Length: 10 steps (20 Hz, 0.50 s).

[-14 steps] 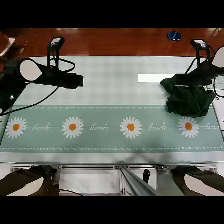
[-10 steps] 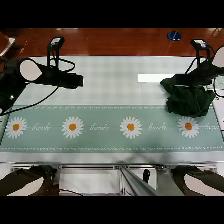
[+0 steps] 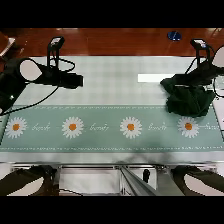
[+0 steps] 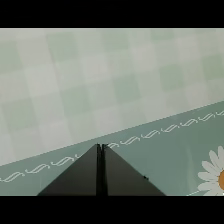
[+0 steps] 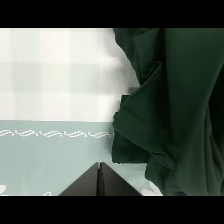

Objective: Fold the shirts.

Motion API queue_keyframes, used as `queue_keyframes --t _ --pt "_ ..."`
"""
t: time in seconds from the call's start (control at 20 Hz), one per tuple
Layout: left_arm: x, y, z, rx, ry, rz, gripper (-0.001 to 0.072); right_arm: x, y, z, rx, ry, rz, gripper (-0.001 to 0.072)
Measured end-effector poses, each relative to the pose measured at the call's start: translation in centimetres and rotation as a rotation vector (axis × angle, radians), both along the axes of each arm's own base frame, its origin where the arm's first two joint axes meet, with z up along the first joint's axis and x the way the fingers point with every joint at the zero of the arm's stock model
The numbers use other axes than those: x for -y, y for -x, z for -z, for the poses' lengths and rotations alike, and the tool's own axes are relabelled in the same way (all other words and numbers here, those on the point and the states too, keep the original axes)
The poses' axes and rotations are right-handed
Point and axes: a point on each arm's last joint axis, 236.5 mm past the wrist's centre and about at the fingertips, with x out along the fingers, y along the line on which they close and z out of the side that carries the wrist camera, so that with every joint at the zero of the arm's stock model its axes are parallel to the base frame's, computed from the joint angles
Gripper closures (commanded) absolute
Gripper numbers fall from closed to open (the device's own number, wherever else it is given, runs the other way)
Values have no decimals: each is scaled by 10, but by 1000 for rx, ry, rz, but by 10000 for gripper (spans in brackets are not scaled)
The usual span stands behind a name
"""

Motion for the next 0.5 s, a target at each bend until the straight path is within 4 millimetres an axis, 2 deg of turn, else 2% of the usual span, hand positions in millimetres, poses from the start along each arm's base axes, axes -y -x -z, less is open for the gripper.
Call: queue_keyframes --t 0.2,0.35,0.4,0.5 --pt "0 0 0 0 0 0 687 -1 -1 0 2 -4 0 682" --pt "0 0 0 0 0 0 686 -3 -8 -3 37 -12 -1 682" --pt "0 0 1 0 0 0 663 -3 -13 -5 56 -15 -1 682" --pt "0 -3 3 1 0 -3 539 -3 -23 -9 105 -17 -2 682"
